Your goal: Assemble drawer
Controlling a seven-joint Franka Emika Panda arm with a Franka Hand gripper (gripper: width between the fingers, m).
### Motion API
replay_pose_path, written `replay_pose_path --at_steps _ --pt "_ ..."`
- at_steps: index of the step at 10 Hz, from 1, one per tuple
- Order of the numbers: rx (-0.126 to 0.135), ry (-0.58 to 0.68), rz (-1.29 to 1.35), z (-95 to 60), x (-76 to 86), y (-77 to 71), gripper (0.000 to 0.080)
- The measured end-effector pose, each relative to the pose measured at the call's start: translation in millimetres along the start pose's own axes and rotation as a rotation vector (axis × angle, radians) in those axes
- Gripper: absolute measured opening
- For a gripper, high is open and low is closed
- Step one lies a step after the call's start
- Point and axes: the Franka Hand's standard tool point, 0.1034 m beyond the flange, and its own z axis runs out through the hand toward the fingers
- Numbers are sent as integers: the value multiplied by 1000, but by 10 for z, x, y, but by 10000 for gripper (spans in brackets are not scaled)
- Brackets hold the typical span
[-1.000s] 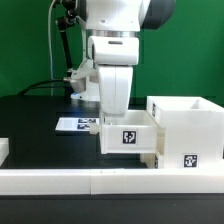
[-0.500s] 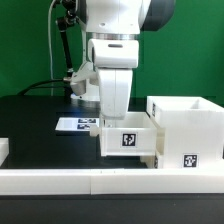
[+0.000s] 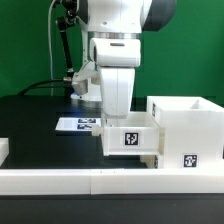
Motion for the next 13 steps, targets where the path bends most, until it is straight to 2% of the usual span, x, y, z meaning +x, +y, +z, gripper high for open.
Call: replay_pose_path --at_steps 3,9,11,13 --pt "1 -1 -17 4 65 -2 42" --pt "0 -9 -14 20 75 9 42" --pt "-14 -4 2 33 42 21 42" --pt "-14 -5 1 32 43 22 42"
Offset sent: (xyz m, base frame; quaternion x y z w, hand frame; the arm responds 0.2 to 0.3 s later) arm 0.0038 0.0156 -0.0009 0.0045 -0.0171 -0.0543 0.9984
